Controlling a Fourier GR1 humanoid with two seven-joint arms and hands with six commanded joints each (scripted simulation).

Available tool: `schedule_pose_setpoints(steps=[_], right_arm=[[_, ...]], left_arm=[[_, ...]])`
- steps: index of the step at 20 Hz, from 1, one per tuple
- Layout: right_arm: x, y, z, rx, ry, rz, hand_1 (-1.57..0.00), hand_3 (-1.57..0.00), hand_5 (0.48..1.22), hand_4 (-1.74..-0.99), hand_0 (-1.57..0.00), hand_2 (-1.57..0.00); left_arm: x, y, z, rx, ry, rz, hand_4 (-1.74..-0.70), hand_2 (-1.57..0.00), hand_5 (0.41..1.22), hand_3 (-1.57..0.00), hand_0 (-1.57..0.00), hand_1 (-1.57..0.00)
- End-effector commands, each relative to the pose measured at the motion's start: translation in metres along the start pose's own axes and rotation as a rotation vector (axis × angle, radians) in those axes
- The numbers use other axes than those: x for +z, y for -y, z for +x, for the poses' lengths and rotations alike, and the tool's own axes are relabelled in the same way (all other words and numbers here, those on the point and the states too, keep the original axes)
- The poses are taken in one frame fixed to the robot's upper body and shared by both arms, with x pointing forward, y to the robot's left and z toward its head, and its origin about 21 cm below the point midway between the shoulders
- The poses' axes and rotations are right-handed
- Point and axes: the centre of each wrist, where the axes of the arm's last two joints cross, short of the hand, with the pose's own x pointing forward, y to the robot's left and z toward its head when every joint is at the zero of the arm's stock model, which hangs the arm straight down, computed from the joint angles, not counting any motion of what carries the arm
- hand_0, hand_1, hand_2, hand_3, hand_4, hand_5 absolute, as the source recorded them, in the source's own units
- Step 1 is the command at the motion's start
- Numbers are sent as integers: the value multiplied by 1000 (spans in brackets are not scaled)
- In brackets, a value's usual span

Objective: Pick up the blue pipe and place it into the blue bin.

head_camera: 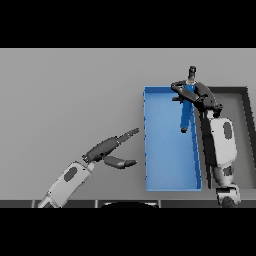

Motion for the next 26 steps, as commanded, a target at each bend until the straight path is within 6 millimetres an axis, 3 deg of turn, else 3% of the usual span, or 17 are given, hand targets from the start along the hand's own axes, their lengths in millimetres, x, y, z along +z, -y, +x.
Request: schedule_pose_setpoints(steps=[1,4,6,7,8,10,11,14,19,26], right_arm=[[1,4,-7,10,-37,-7,-1571,-1178,1221,-1569,-1571,-1571],[1,-8,-33,36,-145,-14,-1571,-693,1205,-1653,-1571,-1571],[1,-7,-45,25,-233,-48,-1571,-1009,1199,-1583,-1571,-1571],[-1,-8,-51,-15,-284,-65,-1382,-807,1190,-1534,-1465,-1333],[-1,-9,-56,-20,-331,-49,-1106,-646,1178,-1477,-1172,-1066],[-3,-10,-59,-39,-401,-45,-707,-413,1172,-1344,-749,-682],[-3,-13,-55,-32,-414,-32,-566,-330,1182,-1302,-599,-545],[6,-14,-48,172,-412,48,-289,-169,1044,-1215,-306,-279],[9,-21,-47,294,-410,68,-94,-55,880,-1189,-123,-91],[7,-25,-54,280,-397,50,-19,-11,783,-1176,-25,-18]], left_arm=[[2,2,-1,4,4,-5,-827,1,471,1,1,1],[2,5,0,-4,-11,-1,-826,1,475,1,1,1],[0,4,-1,-4,-20,3,-827,1,474,1,1,1],[-1,2,2,-2,-9,2,-829,1,474,1,1,1],[-1,6,2,-3,-6,-7,-830,1,476,1,1,1],[1,3,-2,-4,-17,-4,-828,1,476,1,1,1],[1,-1,0,-3,-14,1,-828,1,476,1,1,1],[2,4,-1,3,-8,-2,-829,1,477,1,1,1],[1,2,3,-1,-4,3,-831,1,471,1,1,1],[3,3,4,-10,-15,5,-826,1,470,1,1,1]])
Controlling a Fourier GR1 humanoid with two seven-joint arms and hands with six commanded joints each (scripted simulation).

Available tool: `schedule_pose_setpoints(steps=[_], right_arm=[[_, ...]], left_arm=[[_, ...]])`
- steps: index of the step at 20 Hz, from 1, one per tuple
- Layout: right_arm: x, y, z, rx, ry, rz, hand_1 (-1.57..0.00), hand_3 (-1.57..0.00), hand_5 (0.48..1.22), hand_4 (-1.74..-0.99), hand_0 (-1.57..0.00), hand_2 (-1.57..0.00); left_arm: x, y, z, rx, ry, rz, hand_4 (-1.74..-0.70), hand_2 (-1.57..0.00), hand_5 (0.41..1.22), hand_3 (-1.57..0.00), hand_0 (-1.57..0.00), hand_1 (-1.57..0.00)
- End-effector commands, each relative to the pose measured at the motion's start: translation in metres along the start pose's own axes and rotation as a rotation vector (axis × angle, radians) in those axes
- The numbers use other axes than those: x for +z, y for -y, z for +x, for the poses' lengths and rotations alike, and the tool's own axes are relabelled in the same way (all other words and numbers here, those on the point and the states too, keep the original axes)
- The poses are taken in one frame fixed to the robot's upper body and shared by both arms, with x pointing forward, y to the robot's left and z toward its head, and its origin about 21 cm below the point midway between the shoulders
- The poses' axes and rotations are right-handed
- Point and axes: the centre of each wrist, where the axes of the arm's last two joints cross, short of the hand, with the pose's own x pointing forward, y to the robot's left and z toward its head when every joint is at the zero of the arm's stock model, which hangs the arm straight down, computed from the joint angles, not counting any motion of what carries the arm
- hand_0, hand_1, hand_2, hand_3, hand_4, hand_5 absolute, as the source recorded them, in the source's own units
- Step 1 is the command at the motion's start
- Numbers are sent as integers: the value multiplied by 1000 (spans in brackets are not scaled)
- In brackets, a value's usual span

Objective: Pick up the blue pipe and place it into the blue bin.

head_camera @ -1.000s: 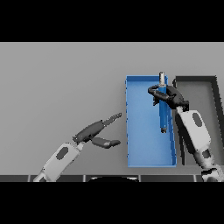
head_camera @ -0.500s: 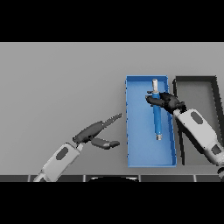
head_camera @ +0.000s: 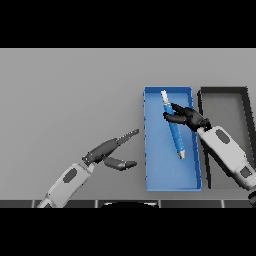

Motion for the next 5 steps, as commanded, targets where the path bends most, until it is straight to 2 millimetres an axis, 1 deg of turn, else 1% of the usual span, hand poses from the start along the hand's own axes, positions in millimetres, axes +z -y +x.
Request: schedule_pose_setpoints(steps=[1,3,5], right_arm=[[1,0,2,13,-1,-6,-15,-8,774,-1186,-20,-14],[2,1,3,20,-4,-10,-15,-8,766,-1186,-20,-14],[3,-4,4,30,1,6,-15,-8,769,-1186,-20,-14]], left_arm=[[0,2,0,-3,2,2,-826,1,471,1,1,1],[-1,6,3,-5,9,1,-826,1,472,1,1,1],[-3,9,5,-2,7,-5,-826,1,474,1,1,1]])
